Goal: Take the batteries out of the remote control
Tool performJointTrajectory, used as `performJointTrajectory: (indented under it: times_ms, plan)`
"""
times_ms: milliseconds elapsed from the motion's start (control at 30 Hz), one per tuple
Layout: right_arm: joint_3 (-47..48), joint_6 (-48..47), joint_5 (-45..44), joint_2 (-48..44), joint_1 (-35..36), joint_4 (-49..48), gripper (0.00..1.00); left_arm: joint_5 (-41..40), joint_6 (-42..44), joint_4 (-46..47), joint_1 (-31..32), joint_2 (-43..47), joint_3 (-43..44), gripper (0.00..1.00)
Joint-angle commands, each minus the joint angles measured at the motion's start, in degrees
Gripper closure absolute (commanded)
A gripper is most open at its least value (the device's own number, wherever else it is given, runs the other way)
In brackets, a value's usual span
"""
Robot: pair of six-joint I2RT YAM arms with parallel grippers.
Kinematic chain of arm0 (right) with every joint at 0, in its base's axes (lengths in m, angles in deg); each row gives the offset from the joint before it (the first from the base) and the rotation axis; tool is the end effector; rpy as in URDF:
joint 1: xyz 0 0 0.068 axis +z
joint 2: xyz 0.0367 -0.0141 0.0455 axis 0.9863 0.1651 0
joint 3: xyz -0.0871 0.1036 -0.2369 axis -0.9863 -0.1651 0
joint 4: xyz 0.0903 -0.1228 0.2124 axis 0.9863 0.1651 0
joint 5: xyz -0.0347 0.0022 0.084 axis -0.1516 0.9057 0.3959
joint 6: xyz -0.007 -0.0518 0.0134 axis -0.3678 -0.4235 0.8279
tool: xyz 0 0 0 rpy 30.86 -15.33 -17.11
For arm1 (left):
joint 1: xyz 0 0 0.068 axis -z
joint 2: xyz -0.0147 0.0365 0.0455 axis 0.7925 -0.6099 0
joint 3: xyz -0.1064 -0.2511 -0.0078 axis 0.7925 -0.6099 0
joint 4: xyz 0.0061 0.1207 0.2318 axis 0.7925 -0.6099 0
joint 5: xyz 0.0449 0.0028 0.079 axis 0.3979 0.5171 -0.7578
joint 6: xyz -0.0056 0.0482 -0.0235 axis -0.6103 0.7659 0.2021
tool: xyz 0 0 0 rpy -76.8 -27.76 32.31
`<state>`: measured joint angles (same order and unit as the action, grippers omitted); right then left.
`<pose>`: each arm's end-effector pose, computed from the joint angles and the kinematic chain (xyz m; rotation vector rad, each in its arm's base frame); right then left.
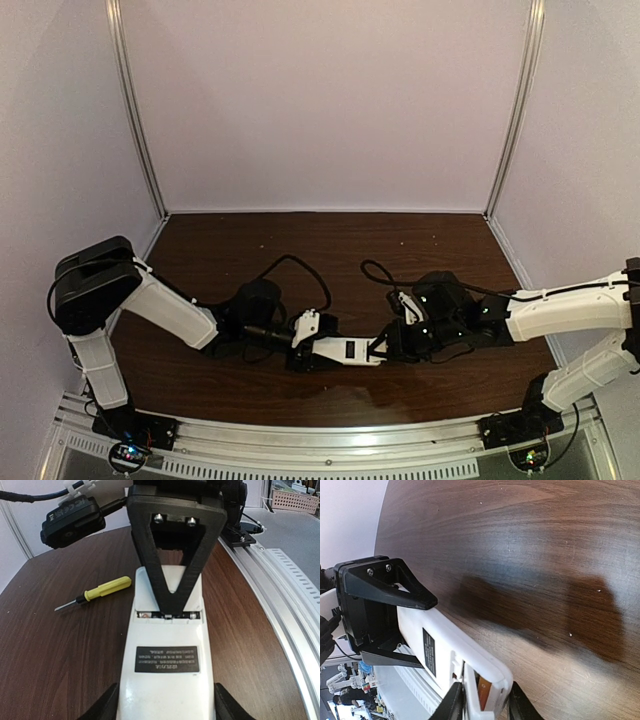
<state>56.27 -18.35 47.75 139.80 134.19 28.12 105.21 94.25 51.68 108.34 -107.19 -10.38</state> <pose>0.1421 0.2159 0.1828 -0.1970 2.7196 1.2242 0.1765 -0.2958 0.1285 1.5071 1.4413 -1.0265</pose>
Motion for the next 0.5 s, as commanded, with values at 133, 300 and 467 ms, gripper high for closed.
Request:
performJointTrajectory:
  times_ms: [133, 300, 467]
  plan:
    - [-0.99, -0.88, -0.50, -2.04, 0.17, 1.11, 0.70, 0.01, 0.22, 2.24, -0.27, -0.09, 1.23, 1.00]
    - [-1.16, -0.67, -0.79, -3.03, 0.10, 1.34, 0.63, 0.13, 0.22, 2.20, -0.21, -0.15, 1.32, 1.00]
    - [-1.54, -0.38, -0.77, -3.32, 0.14, 0.93, 0.65, 0.15, 0.22, 2.20, -0.27, -0.11, 1.33, 1.00]
